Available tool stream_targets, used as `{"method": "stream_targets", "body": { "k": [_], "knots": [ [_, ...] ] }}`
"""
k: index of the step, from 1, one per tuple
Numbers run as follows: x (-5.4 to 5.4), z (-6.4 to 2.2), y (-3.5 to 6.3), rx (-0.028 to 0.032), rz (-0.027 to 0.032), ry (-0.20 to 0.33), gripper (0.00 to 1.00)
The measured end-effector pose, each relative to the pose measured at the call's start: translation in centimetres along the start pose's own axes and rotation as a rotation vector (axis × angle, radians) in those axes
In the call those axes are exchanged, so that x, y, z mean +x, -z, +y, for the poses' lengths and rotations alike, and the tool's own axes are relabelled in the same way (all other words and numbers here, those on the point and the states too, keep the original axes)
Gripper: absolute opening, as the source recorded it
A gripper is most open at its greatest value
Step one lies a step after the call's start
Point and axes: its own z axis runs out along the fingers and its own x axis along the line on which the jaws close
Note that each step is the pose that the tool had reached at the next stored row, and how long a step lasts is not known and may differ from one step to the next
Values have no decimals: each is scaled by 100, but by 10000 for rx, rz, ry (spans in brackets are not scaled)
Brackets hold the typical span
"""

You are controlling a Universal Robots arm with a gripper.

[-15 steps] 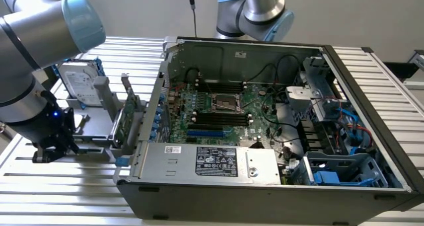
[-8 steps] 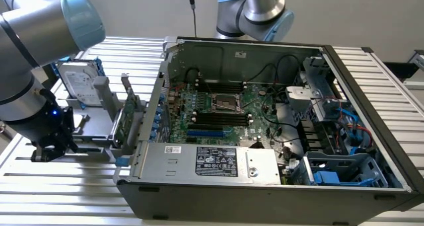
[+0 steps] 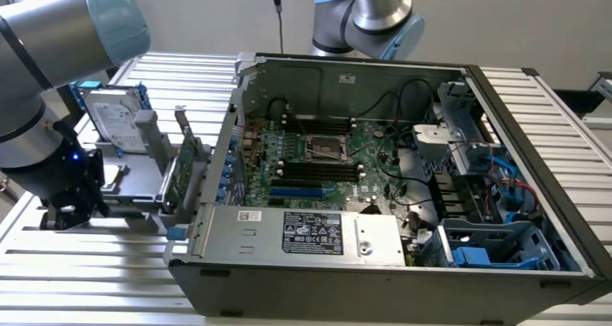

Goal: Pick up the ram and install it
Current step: 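Pick up the ram and move it above insertion slot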

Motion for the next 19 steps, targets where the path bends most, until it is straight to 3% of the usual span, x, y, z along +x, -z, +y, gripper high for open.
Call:
{"method": "stream_targets", "body": {
  "k": [13,19],
  "knots": [
    [-50,-8,430,-218,-4,-25,14],
    [-81,-26,698,-309,-6,-36,14]
  ]
}}
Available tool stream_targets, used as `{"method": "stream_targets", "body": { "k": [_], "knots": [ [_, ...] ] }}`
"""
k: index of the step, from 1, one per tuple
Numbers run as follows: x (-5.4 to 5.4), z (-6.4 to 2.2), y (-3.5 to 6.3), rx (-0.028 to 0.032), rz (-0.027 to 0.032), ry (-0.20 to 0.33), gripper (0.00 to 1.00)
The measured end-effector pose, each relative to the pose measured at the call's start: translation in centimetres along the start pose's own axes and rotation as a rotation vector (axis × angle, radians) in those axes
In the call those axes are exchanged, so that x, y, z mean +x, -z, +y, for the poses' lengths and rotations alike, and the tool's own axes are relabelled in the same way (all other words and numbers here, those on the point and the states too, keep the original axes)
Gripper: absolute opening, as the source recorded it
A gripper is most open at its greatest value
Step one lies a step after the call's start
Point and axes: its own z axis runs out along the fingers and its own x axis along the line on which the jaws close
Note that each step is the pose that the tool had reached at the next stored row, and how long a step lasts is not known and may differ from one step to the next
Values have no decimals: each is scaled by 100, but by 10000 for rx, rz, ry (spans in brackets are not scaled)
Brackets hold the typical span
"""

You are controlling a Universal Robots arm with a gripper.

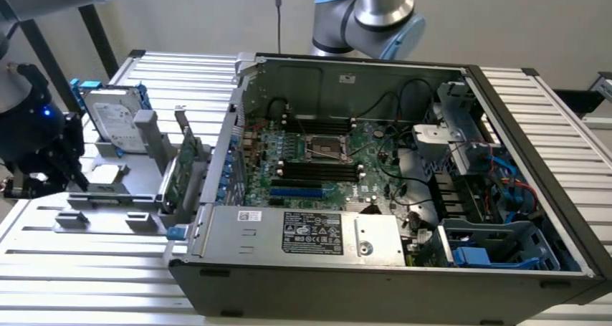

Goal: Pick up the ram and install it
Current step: 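Pick up the ram and move it above insertion slot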

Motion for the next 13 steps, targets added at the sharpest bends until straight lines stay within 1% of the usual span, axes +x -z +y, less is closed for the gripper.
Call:
{"method": "stream_targets", "body": {
  "k": [4,8,10,13],
  "knots": [
    [-21,-24,184,-61,0,-7,14],
    [-41,-77,366,-131,-2,-15,14],
    [-52,-125,461,-173,-2,-21,14],
    [-66,-217,600,-235,-4,-25,14]
  ]
}}
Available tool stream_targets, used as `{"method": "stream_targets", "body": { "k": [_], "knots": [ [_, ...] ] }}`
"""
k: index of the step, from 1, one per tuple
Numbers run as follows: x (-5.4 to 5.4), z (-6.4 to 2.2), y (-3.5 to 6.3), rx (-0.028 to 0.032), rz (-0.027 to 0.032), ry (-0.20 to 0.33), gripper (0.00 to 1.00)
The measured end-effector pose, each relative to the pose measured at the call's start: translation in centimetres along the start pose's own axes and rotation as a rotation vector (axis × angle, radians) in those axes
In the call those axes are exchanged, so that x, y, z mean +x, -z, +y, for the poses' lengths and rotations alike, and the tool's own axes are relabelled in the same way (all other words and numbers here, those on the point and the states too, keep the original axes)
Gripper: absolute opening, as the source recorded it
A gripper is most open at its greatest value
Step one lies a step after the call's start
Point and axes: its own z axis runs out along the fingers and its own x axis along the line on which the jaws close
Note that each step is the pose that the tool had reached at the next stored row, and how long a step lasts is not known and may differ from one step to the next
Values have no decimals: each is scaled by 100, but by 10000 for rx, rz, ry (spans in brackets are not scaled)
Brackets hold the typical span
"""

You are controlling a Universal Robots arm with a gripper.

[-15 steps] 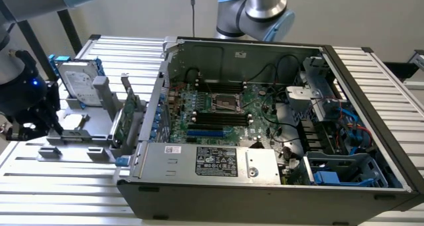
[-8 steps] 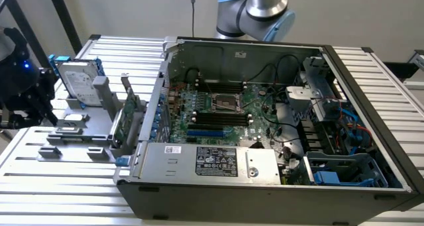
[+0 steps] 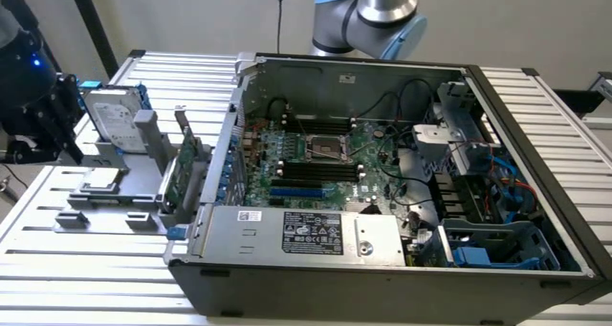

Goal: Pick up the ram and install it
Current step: 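Pick up the ram and move it above insertion slot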

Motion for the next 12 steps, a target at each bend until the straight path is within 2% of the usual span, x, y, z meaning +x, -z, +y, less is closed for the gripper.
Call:
{"method": "stream_targets", "body": {
  "k": [12],
  "knots": [
    [-58,-426,557,-160,-25,43,14]
  ]
}}
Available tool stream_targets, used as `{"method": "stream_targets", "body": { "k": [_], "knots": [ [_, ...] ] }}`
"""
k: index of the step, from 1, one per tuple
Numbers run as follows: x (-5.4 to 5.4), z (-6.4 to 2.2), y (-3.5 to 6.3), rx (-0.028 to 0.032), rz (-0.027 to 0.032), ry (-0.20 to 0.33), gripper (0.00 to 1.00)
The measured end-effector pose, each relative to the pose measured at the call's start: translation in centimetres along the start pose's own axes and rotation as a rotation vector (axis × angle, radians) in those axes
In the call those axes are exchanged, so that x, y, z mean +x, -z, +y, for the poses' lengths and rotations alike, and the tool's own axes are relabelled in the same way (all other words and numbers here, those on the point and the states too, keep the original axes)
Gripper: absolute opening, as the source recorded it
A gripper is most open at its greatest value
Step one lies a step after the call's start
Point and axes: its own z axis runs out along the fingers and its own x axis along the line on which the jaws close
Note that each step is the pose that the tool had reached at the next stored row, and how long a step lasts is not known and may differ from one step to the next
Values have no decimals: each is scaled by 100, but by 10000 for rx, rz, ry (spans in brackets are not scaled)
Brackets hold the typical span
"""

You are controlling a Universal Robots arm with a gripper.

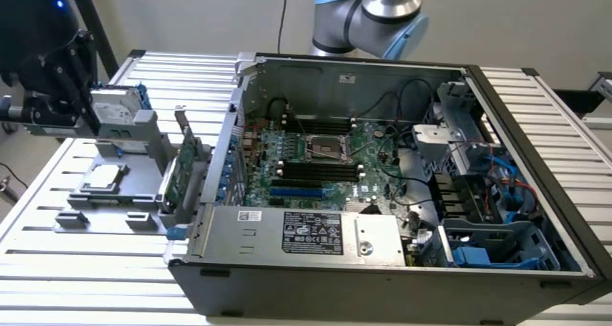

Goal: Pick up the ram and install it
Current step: 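Pick up the ram and move it above insertion slot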

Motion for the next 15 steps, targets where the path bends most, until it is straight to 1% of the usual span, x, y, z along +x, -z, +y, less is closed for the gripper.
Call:
{"method": "stream_targets", "body": {
  "k": [4,7,9,12,15],
  "knots": [
    [-9,-168,117,-32,-26,10,14],
    [-12,-300,161,-41,-77,17,14],
    [-12,-389,179,-44,-129,22,14],
    [-10,-524,197,-45,-223,33,14],
    [-9,-661,211,-47,-291,42,14]
  ]
}}
